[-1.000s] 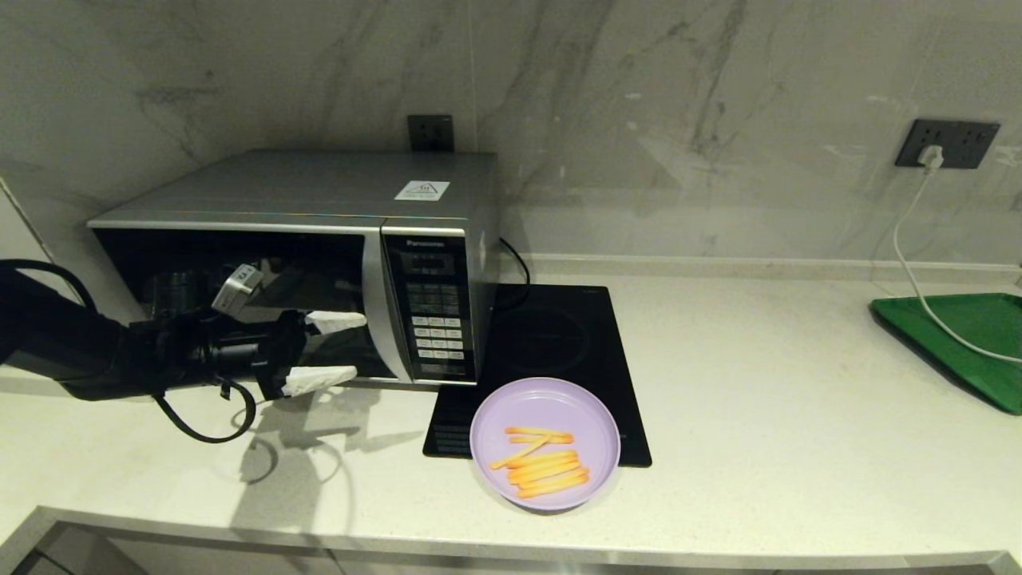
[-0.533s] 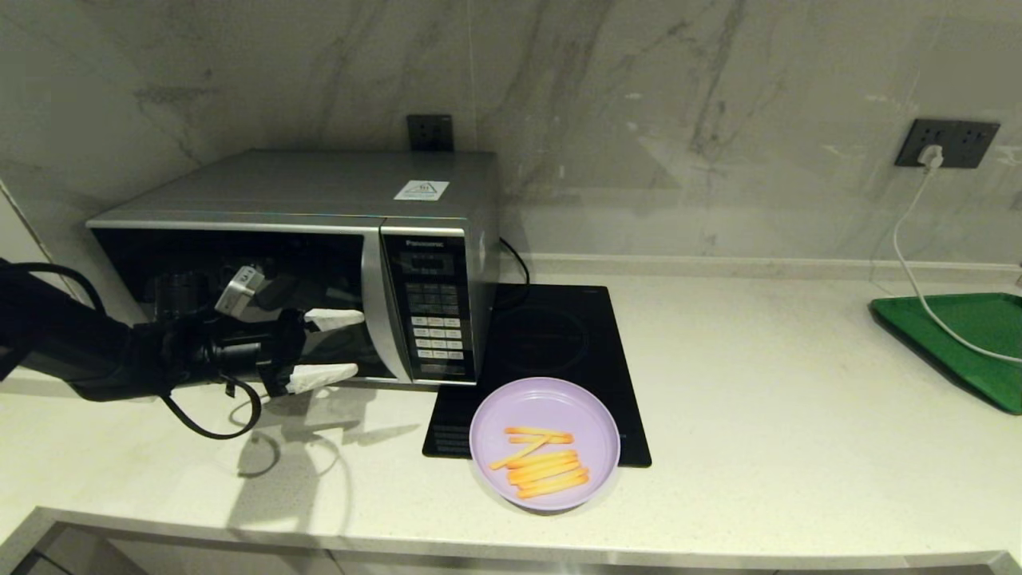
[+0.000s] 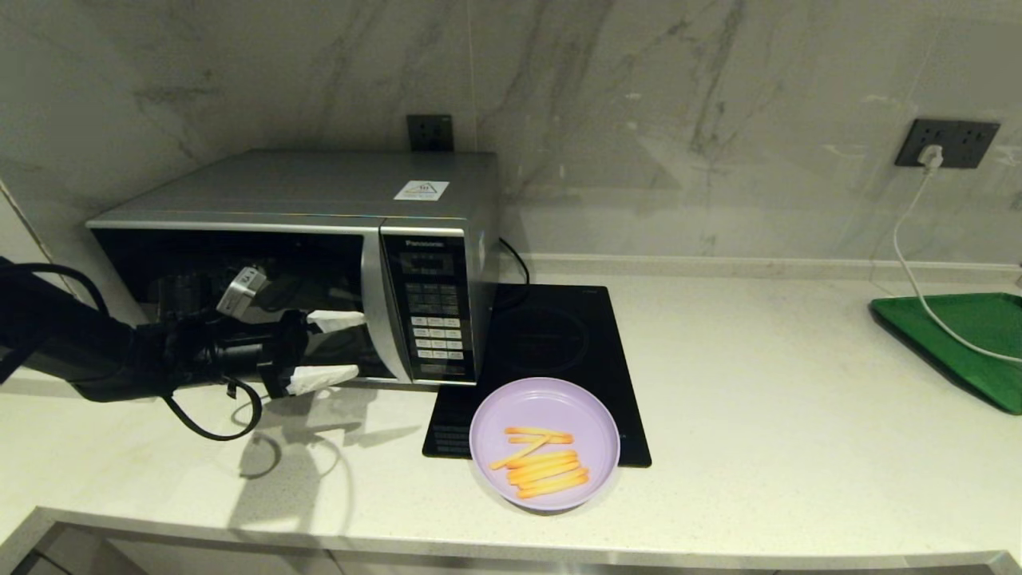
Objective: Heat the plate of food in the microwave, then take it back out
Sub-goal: Open the microwave oven
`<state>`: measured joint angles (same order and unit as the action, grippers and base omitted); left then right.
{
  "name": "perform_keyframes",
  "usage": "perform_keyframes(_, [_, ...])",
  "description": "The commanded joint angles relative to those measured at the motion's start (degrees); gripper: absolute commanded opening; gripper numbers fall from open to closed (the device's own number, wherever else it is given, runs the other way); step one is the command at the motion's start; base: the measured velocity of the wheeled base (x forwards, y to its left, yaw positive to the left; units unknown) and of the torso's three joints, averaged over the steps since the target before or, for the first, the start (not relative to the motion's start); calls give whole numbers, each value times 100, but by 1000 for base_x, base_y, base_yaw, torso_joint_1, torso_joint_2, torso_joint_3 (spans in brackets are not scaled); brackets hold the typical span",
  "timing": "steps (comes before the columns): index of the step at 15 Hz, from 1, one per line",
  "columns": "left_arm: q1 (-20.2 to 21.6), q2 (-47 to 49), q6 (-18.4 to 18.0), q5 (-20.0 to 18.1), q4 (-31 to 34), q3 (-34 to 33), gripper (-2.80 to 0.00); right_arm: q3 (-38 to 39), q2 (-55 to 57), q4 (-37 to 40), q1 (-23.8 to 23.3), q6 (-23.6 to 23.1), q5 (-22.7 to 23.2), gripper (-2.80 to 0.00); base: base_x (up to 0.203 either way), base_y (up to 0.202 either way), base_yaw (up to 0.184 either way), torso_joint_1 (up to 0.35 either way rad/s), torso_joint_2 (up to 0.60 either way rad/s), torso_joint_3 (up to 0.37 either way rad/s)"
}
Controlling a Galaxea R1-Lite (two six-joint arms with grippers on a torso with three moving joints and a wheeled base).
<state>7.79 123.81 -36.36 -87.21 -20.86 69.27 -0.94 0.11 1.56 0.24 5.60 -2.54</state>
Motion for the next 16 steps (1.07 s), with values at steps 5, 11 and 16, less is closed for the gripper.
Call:
perform_keyframes(5, [-49, 10, 32, -45, 12, -1, 0, 6, -2, 2, 2, 3, -1, -280, 0, 0, 0, 0, 0, 0])
perform_keyframes(11, [-163, 24, 23, -45, 6, 9, 0, 0, -2, 2, 11, 3, -1, -280, 0, 0, 0, 0, 0, 0])
perform_keyframes(16, [-288, 29, 23, -45, 12, -1, 0, -3, -2, 2, 2, 3, -1, -280, 0, 0, 0, 0, 0, 0])
